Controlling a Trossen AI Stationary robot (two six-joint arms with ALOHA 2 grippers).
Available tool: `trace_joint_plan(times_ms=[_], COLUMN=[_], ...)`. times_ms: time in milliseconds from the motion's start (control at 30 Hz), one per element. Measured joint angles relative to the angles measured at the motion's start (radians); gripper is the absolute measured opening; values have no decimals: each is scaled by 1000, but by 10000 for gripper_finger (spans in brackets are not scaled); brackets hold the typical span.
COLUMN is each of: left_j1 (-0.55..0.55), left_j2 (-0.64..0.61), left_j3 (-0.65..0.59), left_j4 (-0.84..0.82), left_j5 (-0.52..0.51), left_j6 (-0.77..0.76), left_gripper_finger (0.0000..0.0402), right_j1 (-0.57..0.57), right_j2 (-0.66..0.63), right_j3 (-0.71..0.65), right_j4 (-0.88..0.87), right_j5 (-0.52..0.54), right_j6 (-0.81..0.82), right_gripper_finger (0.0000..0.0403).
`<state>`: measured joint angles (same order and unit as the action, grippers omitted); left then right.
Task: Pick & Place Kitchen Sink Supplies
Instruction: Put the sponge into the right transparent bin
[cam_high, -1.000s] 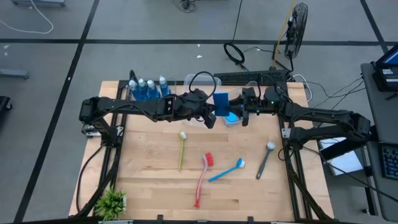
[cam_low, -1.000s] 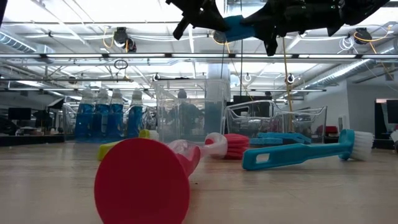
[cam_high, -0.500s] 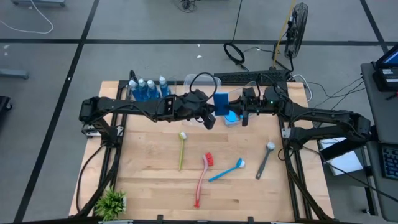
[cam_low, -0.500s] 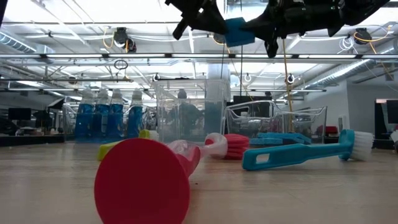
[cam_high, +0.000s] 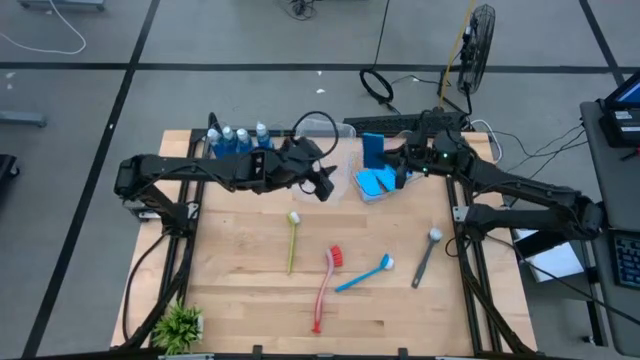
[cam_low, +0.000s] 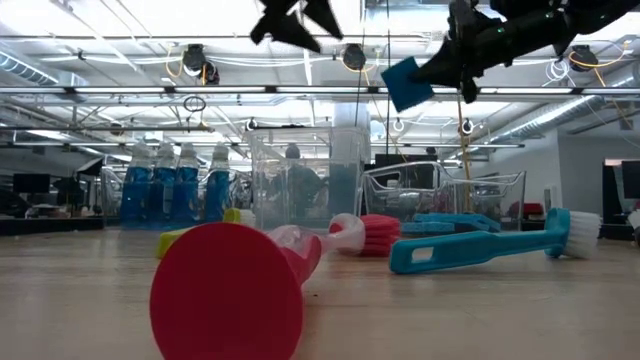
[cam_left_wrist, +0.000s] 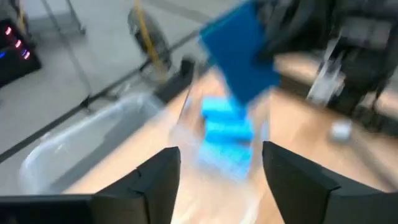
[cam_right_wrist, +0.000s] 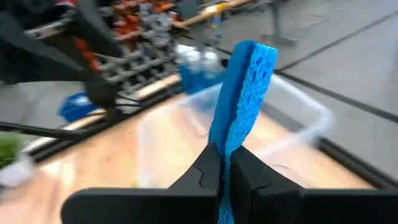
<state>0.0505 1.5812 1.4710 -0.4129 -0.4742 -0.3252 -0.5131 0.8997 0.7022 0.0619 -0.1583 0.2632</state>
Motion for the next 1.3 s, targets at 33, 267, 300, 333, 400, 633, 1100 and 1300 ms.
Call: trace_joint_plan(times_ms=[33, 267, 300, 333, 400, 633, 1100, 1300], left_j1=[0, -2, -2, -2, -3, -2, -3, -2], left_j2=[-9, -52, -61, -64, -67, -85, -164, -311], left_j3=[-1, 1, 0, -3, -1, -2, -66, -265], left_j4=[-42, -217, -260, -296, -314, -407, -352, -123], left_j5=[-3, 17, 21, 24, 24, 4, -22, 30], left_j6=[0, -30, -44, -58, -102, -151, -146, -123], left_gripper_finger=[236, 264, 266, 267, 268, 269, 269, 269], right_j1=[-12, -95, -107, -116, -140, -203, -325, -385], right_j2=[-13, -93, -97, -100, -101, -59, 116, 174], right_j3=[0, 0, 0, 0, 0, 0, 0, 0], right_j4=[-17, -196, -221, -246, -301, -415, -456, -450], right_j5=[15, 174, 195, 215, 248, 258, 43, -23], right_j6=[-14, -121, -139, -153, -185, -204, -242, -283], right_gripper_finger=[1, 1, 1, 1, 0, 0, 0, 0])
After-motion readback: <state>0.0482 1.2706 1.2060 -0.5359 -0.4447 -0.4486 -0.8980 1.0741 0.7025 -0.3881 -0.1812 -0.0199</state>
